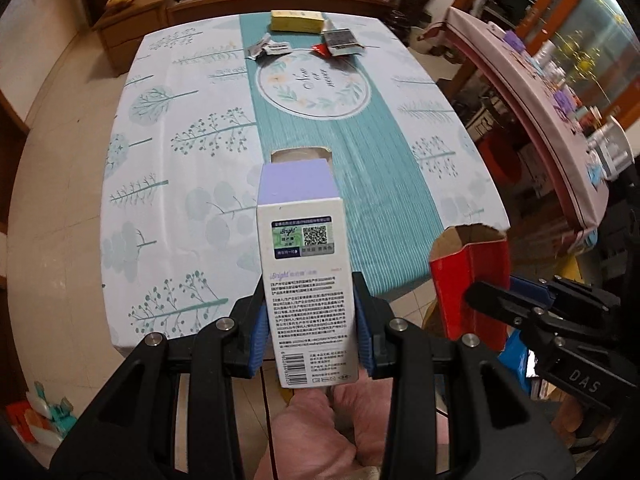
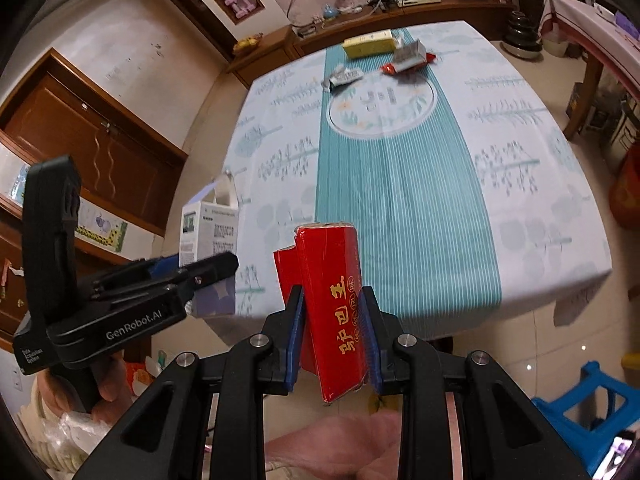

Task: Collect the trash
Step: 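Carry the white box and red box down over the black bin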

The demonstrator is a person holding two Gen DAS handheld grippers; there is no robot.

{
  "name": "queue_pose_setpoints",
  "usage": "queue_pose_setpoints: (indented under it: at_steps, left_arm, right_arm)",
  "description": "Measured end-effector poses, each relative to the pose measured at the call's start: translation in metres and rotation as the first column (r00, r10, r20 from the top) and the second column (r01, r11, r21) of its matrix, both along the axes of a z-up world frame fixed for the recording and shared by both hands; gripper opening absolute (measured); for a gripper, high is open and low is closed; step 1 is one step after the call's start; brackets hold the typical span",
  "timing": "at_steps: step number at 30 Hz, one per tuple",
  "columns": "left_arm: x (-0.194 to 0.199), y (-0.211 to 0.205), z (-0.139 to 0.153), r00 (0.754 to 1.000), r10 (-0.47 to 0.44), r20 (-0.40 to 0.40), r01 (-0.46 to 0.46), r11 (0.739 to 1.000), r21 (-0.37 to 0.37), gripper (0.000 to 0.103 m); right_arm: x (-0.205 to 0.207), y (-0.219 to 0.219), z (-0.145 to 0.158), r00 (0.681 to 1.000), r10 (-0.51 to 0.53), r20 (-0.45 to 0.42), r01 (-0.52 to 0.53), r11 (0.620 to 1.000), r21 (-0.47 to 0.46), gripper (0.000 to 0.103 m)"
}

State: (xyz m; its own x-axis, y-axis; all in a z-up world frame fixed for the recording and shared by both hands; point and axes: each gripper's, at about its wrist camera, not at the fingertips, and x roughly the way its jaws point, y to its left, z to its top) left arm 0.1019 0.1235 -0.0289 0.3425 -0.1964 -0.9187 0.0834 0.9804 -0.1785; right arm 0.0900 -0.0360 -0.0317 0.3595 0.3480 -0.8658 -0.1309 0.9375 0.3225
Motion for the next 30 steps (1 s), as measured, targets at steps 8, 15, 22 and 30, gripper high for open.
queue_pose_setpoints:
  at_steps: [8, 15, 22, 30]
  left_arm:
    - [-0.028, -0.025, -0.047, 0.998, -0.050, -0.027, 0.049, 0.999, -0.018, 0.033]
    - [-0.047, -0.046, -0.128, 0.994, -0.018, -0.108, 0.019, 1.000, 0.011, 0.033]
    - [-0.066, -0.071, -0.231, 0.989, -0.020, -0.150, 0.033, 0.996, 0.080, 0.032]
    - [-0.079, -0.085, -0.340, 0.988, -0.017, -0.154, 0.035, 0.993, 0.115, 0.032]
  right_arm:
    - [-0.024, -0.015, -0.051, 0.994, -0.036, -0.102, 0.033, 0.999, -0.032, 0.026]
    - [-0.038, -0.037, -0.134, 0.975, -0.062, -0.213, 0.060, 0.998, -0.013, 0.026]
    - [-0.048, -0.057, -0.263, 0.937, -0.087, -0.337, 0.087, 0.996, -0.016, 0.026]
    - [-0.053, -0.072, -0.375, 0.920, -0.125, -0.372, 0.114, 0.992, -0.049, 0.026]
